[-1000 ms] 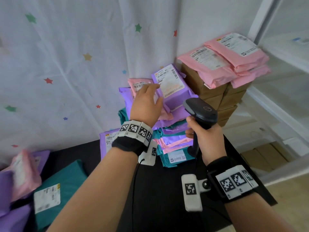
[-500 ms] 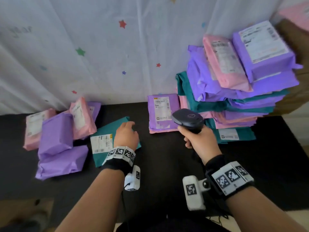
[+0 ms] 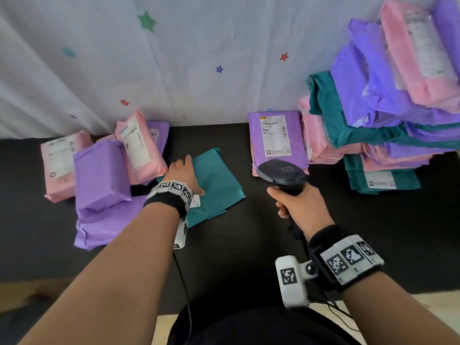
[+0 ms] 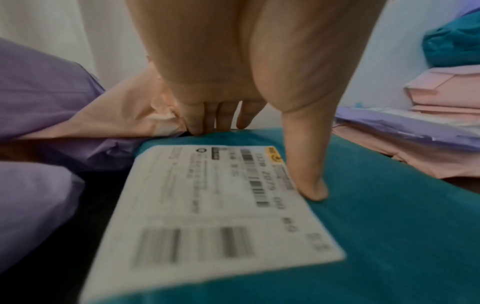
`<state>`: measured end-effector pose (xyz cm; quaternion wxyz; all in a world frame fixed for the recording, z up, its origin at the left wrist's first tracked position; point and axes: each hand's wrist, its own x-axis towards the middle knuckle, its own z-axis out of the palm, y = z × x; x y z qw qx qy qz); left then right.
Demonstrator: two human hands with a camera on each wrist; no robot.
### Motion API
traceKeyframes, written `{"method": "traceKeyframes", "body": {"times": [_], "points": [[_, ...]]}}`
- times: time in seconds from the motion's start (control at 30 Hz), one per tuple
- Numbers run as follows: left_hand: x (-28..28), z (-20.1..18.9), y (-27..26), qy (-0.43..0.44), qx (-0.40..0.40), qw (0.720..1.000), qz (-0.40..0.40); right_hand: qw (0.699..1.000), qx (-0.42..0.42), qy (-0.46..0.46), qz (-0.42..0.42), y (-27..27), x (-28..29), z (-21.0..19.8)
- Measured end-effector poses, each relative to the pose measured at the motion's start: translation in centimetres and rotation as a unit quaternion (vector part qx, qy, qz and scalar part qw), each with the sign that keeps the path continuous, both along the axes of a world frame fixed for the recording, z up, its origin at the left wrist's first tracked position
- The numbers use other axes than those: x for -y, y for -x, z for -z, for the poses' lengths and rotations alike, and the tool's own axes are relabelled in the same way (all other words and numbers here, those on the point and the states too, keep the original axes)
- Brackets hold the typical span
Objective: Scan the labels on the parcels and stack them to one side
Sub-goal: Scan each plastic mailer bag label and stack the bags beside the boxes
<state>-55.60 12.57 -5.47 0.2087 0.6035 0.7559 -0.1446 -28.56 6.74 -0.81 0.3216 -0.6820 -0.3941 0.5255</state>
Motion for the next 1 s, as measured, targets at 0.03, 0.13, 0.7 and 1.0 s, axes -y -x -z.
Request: {"method": "traceKeyframes", "body": {"times": [0.03, 0.13, 0.7, 1.0], "points": [[0.2, 0.0, -0.3, -0.002, -0.009, 1.0, 0.005, 1.0, 0.002, 0.002, 0.003, 0.2, 0.1, 0.0], [1.7, 0.3, -1.8, -0.013, 0.005, 1.0, -0.021, 1.0, 0.007, 0.005, 0.004, 0.4, 0.3, -0.2], [7.5, -1.9, -3.9, -0.012, 0.264, 0.93, -0.256, 1.0, -0.017, -0.01, 0.006, -1.4, 1.2, -1.5], [7.2, -4.6, -3.2, -0.144, 0.463, 0.811, -0.326, 0.999, -0.028, -0.03, 0.015, -1.1, 1.1, -1.9]]}}
